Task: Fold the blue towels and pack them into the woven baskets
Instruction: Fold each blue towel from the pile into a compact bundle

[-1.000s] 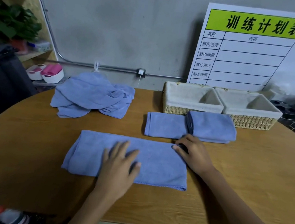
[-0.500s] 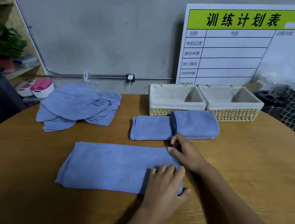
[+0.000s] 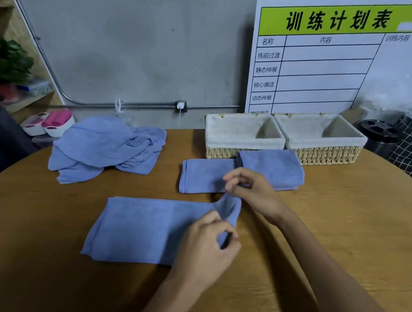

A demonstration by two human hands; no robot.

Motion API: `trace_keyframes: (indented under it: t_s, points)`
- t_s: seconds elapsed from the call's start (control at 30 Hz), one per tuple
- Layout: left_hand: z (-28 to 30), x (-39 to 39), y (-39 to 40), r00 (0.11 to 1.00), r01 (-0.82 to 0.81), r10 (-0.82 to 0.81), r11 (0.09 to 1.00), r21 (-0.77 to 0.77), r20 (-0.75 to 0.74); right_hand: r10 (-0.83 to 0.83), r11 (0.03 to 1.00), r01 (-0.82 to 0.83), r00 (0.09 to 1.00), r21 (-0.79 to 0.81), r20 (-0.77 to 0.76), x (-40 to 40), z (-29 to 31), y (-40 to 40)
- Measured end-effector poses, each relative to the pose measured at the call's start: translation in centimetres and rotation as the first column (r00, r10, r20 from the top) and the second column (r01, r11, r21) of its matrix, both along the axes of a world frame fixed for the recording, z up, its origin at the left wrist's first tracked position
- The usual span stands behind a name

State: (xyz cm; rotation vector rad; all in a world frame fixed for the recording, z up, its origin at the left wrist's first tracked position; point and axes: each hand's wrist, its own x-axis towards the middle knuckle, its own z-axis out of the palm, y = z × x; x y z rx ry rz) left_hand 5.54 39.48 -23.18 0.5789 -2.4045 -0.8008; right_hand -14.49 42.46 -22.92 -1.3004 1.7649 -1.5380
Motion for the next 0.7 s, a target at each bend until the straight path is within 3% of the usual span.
trace_keyframes:
  t_s: [0.13, 0.2, 0.4, 0.53, 0.6, 0.7]
  points:
    - [1.0, 2.6, -2.5, 0.984, -0.135, 0.131, 0.991, -0.026, -0.12, 0.066, 0.998, -0.066, 0.996, 0.0, 0.056, 1.9, 2.8, -3.2]
    - [1.2, 4.1, -3.8, 0.972, -0.197, 0.195, 0.98, 0.0, -0.127, 0.121, 0.992, -0.12, 0.993, 0.028, -0.013, 2.9, 3.9, -5.3]
    - [0.1, 8.2, -7.1, 0.954, -0.286, 0.293, 0.953, 0.102, -0.061, 0.294, 0.943, -0.248, 0.933, 0.221, -0.209, 6.6, 3.9, -11.7]
    - [-2.3, 9.9, -8.7, 0.922, -0.365, 0.367, 0.93, -0.044, 0.125, 0.367, 0.9, -0.274, 0.896, 0.34, -0.25, 8.1, 1.1, -13.2]
    - [-3.7, 10.3, -9.1, 0.92, -0.354, 0.366, 0.93, -0.103, 0.142, 0.339, 0.916, -0.208, 0.857, 0.342, -0.387, 8.1, -0.9, -12.7]
    - [-4.7, 10.2, -9.3, 0.928, -0.329, 0.354, 0.926, -0.187, 0.119, 0.173, 0.981, -0.109, 0.862, 0.16, -0.476, 7.4, -3.1, -11.2]
